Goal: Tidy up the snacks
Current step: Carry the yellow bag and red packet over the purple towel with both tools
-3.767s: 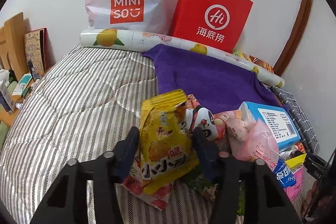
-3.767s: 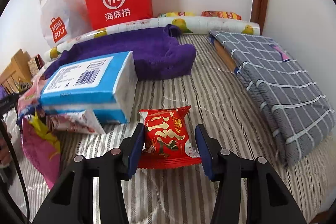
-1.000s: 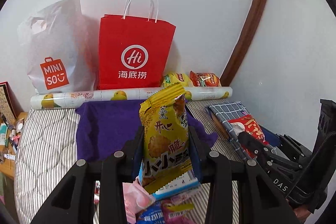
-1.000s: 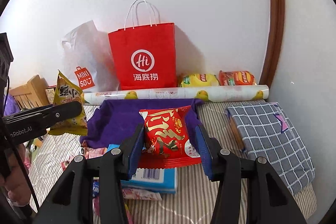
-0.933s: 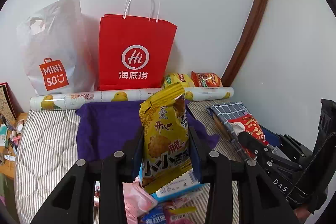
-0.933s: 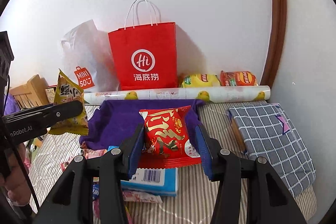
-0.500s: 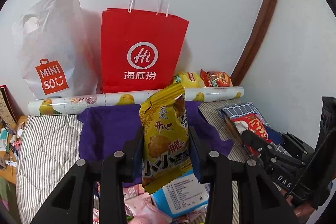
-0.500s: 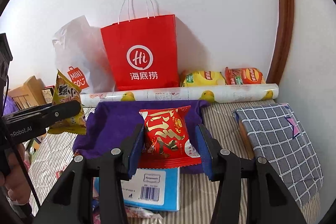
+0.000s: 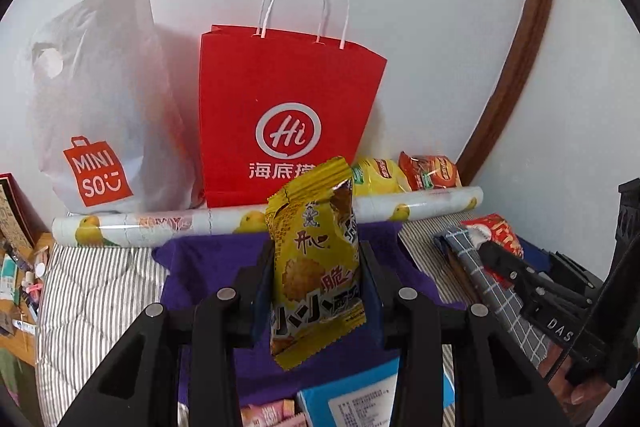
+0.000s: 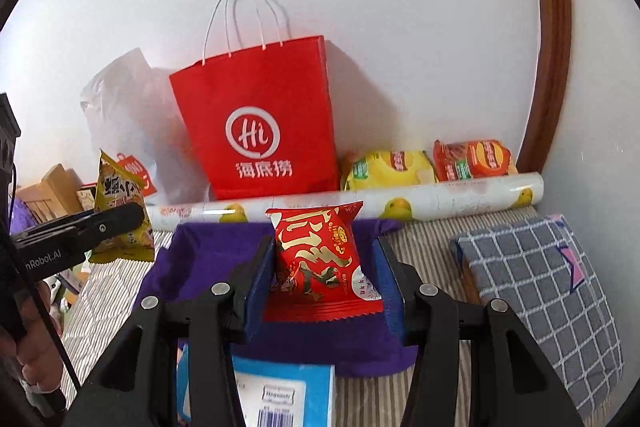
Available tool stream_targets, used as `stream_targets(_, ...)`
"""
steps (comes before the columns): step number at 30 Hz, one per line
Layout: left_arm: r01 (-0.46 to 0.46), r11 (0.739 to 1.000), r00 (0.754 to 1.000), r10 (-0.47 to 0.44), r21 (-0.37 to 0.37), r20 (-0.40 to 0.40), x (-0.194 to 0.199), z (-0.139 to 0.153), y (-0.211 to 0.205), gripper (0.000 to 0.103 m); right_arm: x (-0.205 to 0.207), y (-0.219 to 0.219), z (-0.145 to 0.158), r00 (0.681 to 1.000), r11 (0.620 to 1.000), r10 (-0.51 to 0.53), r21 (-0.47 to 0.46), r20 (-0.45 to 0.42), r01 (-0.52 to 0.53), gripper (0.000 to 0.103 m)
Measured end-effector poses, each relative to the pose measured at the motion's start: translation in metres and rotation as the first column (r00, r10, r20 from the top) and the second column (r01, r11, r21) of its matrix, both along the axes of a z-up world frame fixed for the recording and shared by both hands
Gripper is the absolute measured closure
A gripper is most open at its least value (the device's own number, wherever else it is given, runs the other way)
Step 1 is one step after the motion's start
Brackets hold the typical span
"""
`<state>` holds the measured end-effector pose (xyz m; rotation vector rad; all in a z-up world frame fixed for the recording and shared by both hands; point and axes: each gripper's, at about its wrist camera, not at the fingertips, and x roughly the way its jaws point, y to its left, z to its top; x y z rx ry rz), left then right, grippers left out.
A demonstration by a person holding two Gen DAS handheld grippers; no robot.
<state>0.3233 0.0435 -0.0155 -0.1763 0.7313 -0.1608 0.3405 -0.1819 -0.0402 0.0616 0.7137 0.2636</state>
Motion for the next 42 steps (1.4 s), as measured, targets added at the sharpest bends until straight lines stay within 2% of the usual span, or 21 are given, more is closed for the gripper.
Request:
stream_targets(9,-0.031,0.999,0.998,0.031,-0.007,-0.05,0.024,-0.024,0.013,0.066,0.03,0.008,-0.004,1.0,1.0,0.006,-0.01,0.015,-0.005,0.054)
stream_targets(17,-0.054,0.998,0.989,0.058,0.028,-0.136,0.046,-0.061,0.016,0.066,0.06,0.025,-0.04,0.999,0.999,0.037,-0.02,-0.029,-0.037,0.054)
stream_targets(21,-0.064,0.997,0.981,0.073,0.053,-0.182,0.055,-0.08,0.017,0.066,0.07,0.025,-0.067,0.995,0.999,0.05,-0.014,-0.091,-0.051,0.054)
stream_targets(29,-0.105,0.99,0.959,0.125,0.091,-0.254,0.066,-0.105,0.027,0.066,0.073,0.025,-0.109,0.982,0.997,0.069,-0.017,-0.178,-0.073,0.054)
stream_targets(34,-0.11,0.99,0.946,0.132,0.088,-0.296,0.07,-0.118,0.029,0.066,0.074,0.027,-0.118,0.98,0.996,0.072,-0.029,-0.185,-0.079,0.054)
stream_targets(42,-0.112,0.99,0.941,0.134,0.088,-0.311,0.073,-0.123,0.029,0.066,0.077,0.025,-0.126,0.978,0.997,0.072,-0.026,-0.197,-0.079,0.054)
